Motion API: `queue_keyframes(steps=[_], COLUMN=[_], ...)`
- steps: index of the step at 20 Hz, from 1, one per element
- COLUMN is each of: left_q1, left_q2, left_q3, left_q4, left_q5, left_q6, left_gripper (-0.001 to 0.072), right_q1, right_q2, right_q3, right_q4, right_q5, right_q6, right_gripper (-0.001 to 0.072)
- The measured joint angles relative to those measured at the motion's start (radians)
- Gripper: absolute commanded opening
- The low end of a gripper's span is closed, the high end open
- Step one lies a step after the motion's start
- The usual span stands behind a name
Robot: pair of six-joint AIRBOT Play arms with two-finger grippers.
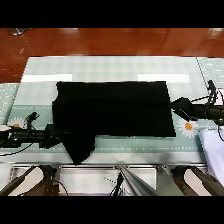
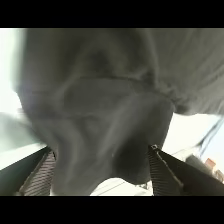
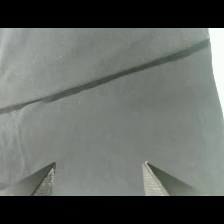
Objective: Fold the shirts.
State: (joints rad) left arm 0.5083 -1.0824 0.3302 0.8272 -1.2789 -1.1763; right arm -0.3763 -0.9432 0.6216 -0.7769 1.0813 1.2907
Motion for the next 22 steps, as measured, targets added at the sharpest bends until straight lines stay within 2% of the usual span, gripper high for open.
queue_keyframes(steps=[1,2,4,6,11,17,22], left_q1=[-0.039,-0.075,-0.132,-0.157,-0.147,-0.14,-0.14], left_q2=[-0.014,-0.026,-0.043,-0.05,-0.055,-0.056,-0.056], left_q3=[-0.001,-0.002,-0.005,-0.001,0.027,0.039,0.04], left_q4=[-0.01,-0.016,0.002,-0.004,-0.019,-0.038,-0.043], left_q5=[0.013,0.031,0.093,0.094,0.066,0.05,0.048], left_q6=[-0.001,0.0,0.018,0.037,0.063,0.067,0.063], left_gripper=[0.0555,0.0029,0.0021,0.0021,0.0021,0.0022,0.0022], right_q1=[0.0,-0.005,-0.043,-0.11,-0.21,-0.165,-0.09], right_q2=[0.0,0.0,0.0,0.0,0.0,-0.04,-0.125], right_q3=[0.0,0.0,0.0,0.0,-0.025,-0.083,-0.094], right_q4=[0.0,-0.005,-0.045,-0.124,-0.402,-0.461,-0.385], right_q5=[0.0,0.001,0.0,0.005,0.157,0.247,0.211], right_q6=[0.003,0.011,0.039,0.08,0.192,0.206,0.179], right_gripper=[0.0627,0.0627,0.0627,0.0627,0.0627,0.0627,0.0627])
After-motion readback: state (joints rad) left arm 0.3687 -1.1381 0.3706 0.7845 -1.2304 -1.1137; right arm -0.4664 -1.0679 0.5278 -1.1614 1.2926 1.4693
